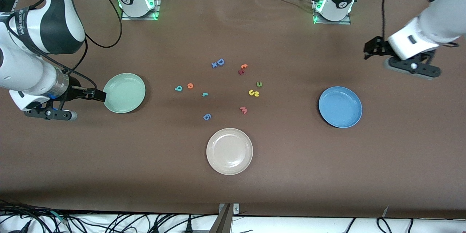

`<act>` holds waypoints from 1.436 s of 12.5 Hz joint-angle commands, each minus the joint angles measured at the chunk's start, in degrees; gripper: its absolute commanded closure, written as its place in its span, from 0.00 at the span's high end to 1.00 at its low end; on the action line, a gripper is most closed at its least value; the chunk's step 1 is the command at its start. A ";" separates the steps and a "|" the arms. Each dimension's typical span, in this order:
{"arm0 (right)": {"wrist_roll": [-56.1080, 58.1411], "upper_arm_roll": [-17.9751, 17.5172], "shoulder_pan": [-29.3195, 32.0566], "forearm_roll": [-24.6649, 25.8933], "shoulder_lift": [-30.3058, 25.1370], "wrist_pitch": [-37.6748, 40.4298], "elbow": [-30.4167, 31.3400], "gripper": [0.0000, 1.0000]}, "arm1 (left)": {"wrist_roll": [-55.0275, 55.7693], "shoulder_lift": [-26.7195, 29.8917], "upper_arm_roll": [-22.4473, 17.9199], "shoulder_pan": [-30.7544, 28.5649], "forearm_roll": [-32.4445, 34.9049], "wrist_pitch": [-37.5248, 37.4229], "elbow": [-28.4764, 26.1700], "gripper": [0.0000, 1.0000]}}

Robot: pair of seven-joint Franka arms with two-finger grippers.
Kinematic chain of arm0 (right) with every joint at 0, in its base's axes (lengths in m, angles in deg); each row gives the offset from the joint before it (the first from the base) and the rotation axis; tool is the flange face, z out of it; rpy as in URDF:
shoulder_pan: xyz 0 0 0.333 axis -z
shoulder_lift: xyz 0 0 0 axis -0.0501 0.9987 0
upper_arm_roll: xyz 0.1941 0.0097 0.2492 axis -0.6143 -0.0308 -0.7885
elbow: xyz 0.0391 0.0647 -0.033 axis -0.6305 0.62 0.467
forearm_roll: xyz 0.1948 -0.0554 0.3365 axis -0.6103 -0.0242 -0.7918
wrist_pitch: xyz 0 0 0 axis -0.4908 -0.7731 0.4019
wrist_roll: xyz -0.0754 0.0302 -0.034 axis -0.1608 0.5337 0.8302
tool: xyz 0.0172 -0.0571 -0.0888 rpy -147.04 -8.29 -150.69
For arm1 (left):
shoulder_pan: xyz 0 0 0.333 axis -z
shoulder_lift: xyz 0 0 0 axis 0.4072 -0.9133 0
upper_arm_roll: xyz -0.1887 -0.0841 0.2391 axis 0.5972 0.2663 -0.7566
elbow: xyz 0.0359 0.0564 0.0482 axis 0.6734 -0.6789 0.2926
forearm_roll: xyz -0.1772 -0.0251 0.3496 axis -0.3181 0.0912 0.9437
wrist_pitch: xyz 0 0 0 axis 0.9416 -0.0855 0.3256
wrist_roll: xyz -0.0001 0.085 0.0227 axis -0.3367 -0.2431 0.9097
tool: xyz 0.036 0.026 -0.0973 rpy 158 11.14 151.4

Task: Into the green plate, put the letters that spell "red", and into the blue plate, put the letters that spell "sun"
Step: 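Move the left gripper toward the letters while the right gripper follows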

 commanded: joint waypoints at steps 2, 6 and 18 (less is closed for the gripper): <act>-0.73 -0.94 0.77 0.25 -0.57 0.39 0.57 1.00 | 9.03 -5.50 7.66 0.27 -3.14 6.13 0.19 1.00; -4.60 -1.46 -0.71 0.25 -0.04 2.24 0.48 1.00 | 24.91 -11.92 16.63 1.23 -2.35 14.56 0.11 1.00; -31.92 -6.29 -8.37 -3.79 3.21 -14.07 16.27 0.99 | 44.83 -29.33 17.35 11.61 6.52 46.39 -12.19 0.99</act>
